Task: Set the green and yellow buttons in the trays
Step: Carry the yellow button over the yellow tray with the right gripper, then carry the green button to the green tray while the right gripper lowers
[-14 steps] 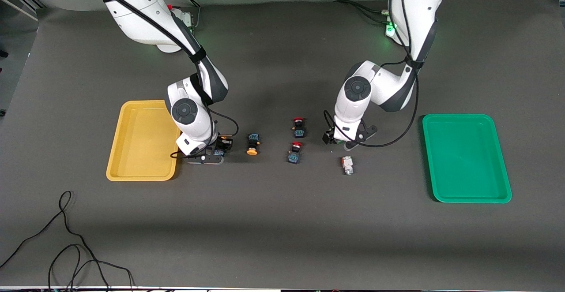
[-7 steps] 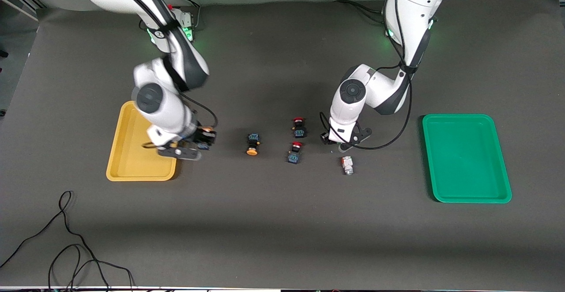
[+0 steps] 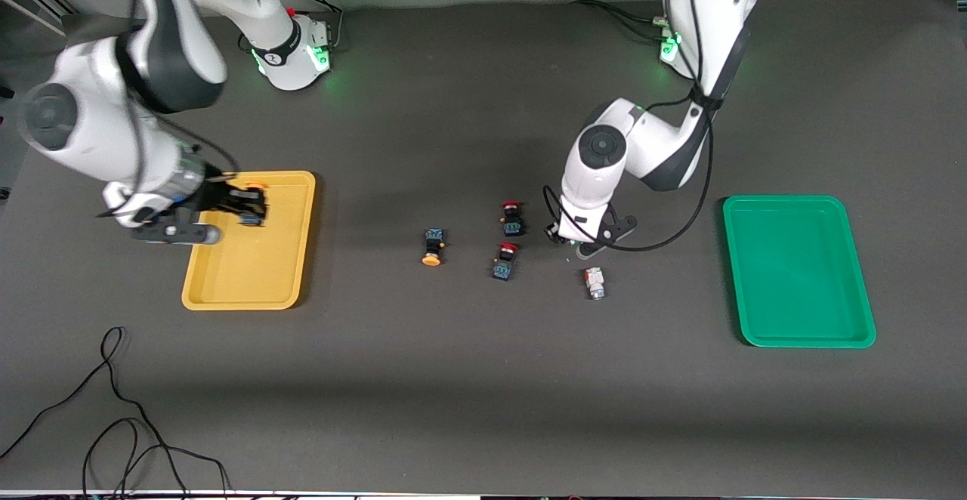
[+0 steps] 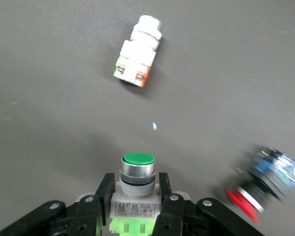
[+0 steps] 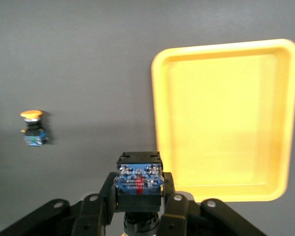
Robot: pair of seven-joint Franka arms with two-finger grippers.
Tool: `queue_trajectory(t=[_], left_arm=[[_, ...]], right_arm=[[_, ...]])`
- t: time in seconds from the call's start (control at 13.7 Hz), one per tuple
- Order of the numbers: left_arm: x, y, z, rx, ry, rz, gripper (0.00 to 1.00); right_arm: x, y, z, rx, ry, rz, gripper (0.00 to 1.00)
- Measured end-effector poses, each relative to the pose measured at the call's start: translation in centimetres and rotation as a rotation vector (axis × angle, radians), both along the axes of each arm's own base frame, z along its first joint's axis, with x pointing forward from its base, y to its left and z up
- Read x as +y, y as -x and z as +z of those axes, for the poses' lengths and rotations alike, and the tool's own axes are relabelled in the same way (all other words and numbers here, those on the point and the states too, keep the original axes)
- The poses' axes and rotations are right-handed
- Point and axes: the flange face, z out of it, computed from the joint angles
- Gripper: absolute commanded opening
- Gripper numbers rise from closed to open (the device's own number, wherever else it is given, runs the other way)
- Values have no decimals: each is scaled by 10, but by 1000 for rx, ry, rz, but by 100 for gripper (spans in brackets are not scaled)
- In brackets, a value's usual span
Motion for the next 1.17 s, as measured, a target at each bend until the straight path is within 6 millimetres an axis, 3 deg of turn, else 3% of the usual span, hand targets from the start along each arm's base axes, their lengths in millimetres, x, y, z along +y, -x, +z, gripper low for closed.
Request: queue_trajectory(t=[0.15, 0.29, 0.44, 0.58, 0.73, 1.02, 1.17], left_arm=[[-9, 4, 58, 13, -9, -22, 0], [-11, 4, 118, 67, 12, -49, 0], [11, -7, 181, 143, 38, -123, 0], [62, -26, 226, 190, 38, -214, 0], [132, -46, 248, 226, 45, -321, 0], [287, -79, 246, 265, 9, -557, 0], [345, -88, 239, 269, -16, -634, 0]], right_arm=[[-26, 4, -18, 17, -3, 14, 0], [-33, 11, -45, 12, 2, 12, 0], [-33, 18, -78, -16, 15, 21, 0], [-35, 26, -112, -37, 37, 35, 0], [-37, 32, -145, -60, 67, 58, 0], [-41, 39, -202, -102, 142, 80, 0], [-41, 38, -219, -110, 168, 90, 0]])
